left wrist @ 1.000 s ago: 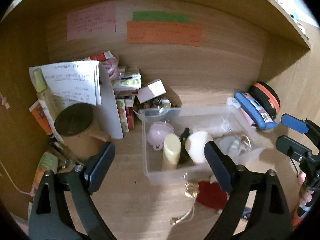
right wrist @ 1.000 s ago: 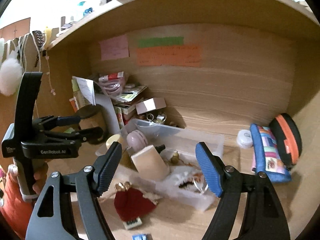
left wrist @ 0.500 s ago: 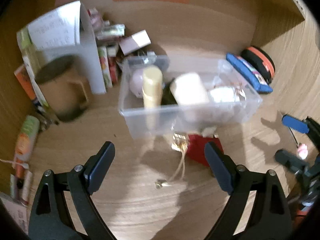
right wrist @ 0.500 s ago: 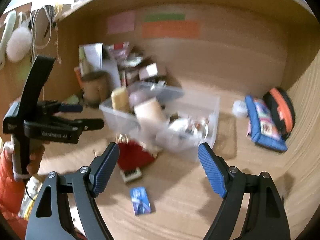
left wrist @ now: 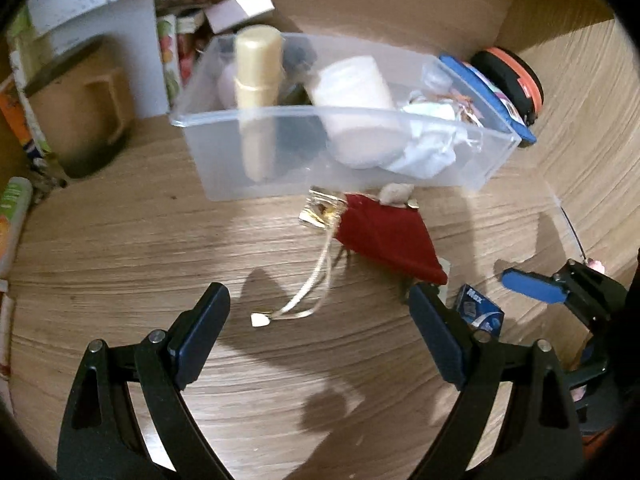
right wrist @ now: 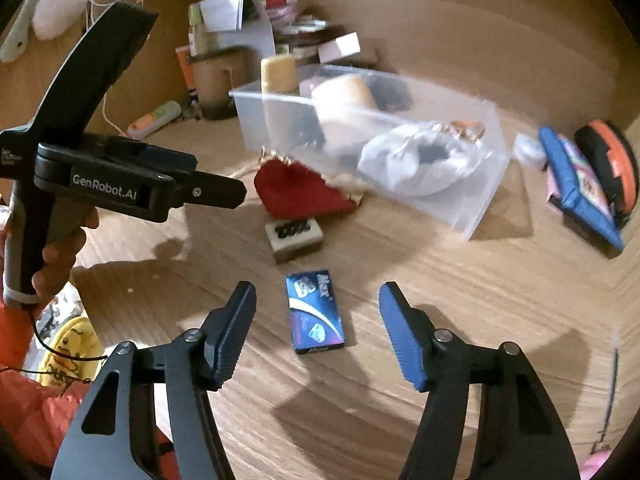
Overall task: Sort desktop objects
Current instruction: 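Move both grippers to the red pouch and blue Max card pack on the desk, then grasp the red pouch by its gold bell with the left gripper while the right grasps the Max card pack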
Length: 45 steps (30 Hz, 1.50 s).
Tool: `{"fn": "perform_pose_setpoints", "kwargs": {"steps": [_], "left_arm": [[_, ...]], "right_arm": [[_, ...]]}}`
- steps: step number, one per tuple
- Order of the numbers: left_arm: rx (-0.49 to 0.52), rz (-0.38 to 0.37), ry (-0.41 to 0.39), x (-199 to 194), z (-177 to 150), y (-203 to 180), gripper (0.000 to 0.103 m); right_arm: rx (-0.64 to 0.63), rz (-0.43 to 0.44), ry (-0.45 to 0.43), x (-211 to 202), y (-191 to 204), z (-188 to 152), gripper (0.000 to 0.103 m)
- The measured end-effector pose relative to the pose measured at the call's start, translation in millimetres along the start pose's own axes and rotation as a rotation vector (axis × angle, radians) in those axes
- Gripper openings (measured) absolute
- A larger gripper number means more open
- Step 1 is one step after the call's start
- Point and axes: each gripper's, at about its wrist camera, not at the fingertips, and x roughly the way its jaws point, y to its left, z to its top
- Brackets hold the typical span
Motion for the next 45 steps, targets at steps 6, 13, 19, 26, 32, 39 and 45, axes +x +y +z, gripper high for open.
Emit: {"fn": "perform_pose_setpoints", "kwargs": {"steps": [6,13,19,26,32,39,45], "left_arm": [[0.04,-0.016,0.048,16.5,8.9,-19.0,0.092],[0.059,-0.028,0.074,29.4,22.5,-34.9,0.092],[0.033,-0.033,0.036,32.1,34.1,-34.0,0.085],[-0.037,-0.035,0.04,38.9,44.6,-23.3,0.05],[-0.048,-0.055,0.024,34.7,45.3,-16.4,0.027],[-0.009,-0.078,-0.006,17.8,39.8,-20.2,0.004],[-0.006,-0.084,-0.038,0.2,35.4,-14.9,0.004]], "right_arm": [[-0.02,-0.004,0.039,9.6,4.7,-5.9,0.051],[-0.039,-0.002,0.027,7.3,10.0,-8.2,0.034],[-0.034,-0.004,0.019,5.7,6.3,-8.7,0.025],[0.039,0.005,0.004,-3.5,-13.1,-9.5,0.025],[0.099,0.02,-0.035,-16.8,-30.0,-4.3,0.025],[0.149,0.036,-0.053,-24.4,-43.3,1.2,0.025],[0.176,0.048,-0.067,-28.3,-49.3,5.3,0.025]]}}
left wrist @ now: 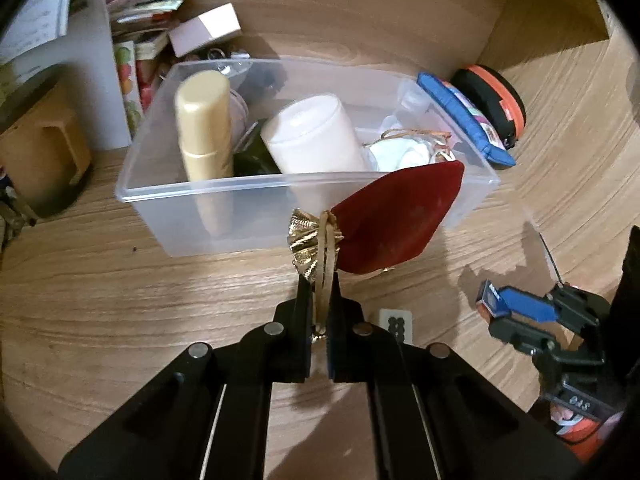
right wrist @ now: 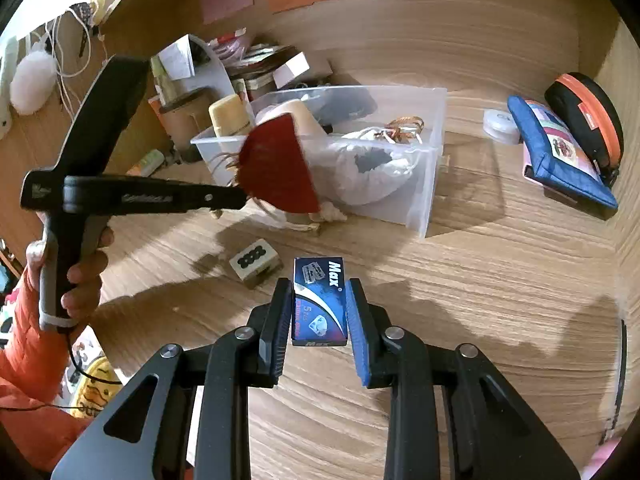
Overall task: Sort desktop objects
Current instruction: 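Grasp the red pouch by its gold bell with the left gripper while the right grasps the Max card pack, then carry the red pouch and Max card pack into the clear box and release both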
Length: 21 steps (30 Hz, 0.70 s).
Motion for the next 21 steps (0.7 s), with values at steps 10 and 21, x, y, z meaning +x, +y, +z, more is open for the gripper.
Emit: {"fn": "perform_pose_setpoints", "kwargs": {"steps": [10,21], "left_arm": [[-0.015,-0.005,-0.079,-36.5,1.4,10.1,0.004],[-0.006,0.003,-0.15,-65.4,16.4,17.3,0.004]], "right_arm": [[-0.001,-0.011,-0.036,-10.6,1.8,13.6,0.025],[-0.012,-0.029,-0.117,-26.5,4.3,46.8,0.025]]}}
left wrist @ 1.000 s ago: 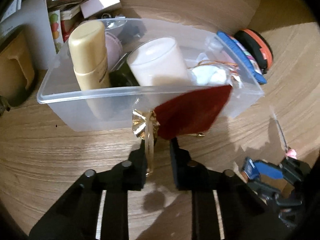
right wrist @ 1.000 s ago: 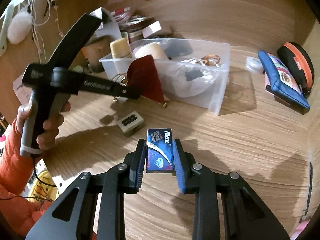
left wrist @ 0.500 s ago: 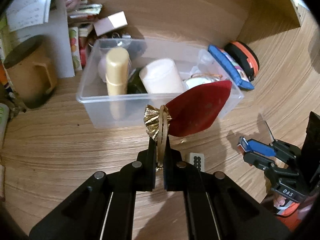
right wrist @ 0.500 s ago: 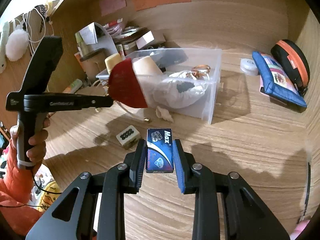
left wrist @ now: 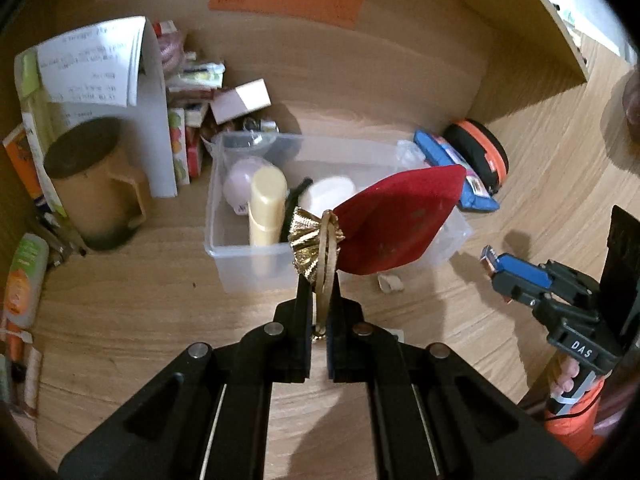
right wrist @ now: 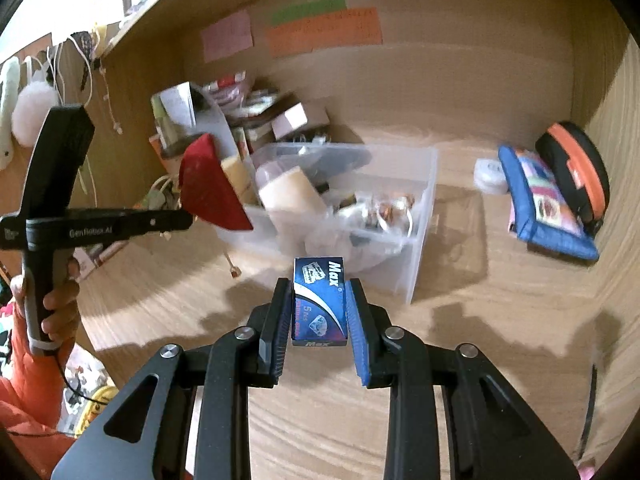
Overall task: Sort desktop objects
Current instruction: 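Carry the red pouch and Max card pack into the clear box and release both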
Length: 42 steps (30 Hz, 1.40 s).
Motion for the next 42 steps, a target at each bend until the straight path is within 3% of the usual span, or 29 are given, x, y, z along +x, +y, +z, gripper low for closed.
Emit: {"fn": "perform_pose_setpoints", "kwargs": {"steps": [9,19,33,42], "left_arm": [[0.011,-0.01,-0.093,-23.0,35.5,-3.8,0.004],[-0.001,-0.001,-0.138,-12.5,67.1,-7.6,0.004],[0.032,0.069,-0.104,46.1,98.6,-10.7,0.004],[0.024,0.074,-0.039,88.1,97.7,2.2,0.004]], "right_arm": [[-0.013,0.0,-0.076,-2.7,-1.6,38.0,0.025],[-0.011,0.003,-0.09,14.5,-6.4,71.2,0.025],[-0.026,-0.013,-0.084,45.6,-3.4,99.6,0.025],[-0.048,-0.064,0.001,90.6,-12.8,100.8,0.025]]}}
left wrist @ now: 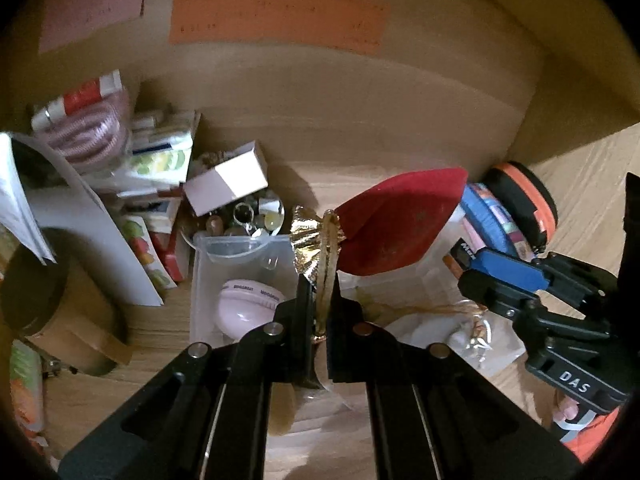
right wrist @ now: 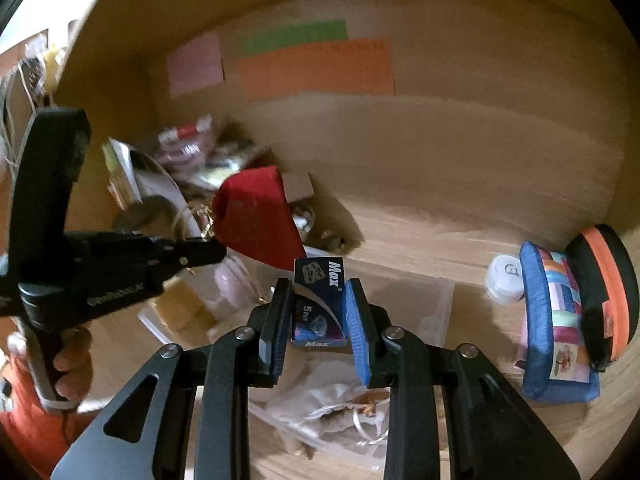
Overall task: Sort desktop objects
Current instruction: 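Carry the red pouch and Max card pack into the clear box and release both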
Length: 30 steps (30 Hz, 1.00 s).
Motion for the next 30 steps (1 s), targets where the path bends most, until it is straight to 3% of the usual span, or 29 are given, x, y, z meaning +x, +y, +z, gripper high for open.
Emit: {"fn": "perform_pose_setpoints", "kwargs": {"steps": [8,19,30], "left_arm": [[0.013,0.032,0.048,25.0,-5.0,3.2,0.004],[0.048,0.062,0.095,40.3,-10.1,-5.4,0.004],[0.074,0.097,0.085,43.3,-10.7,-16.1,0.018]], "right_arm": [[0.035,-0.001,0.081,35.7,-18.0,-15.2,0.025],[0.026,-0.005,0.132,52.9,-21.3,-26.5,0.025],[-0.031,-0.079,0.132,56.5,-14.6,-29.6,0.025]]}}
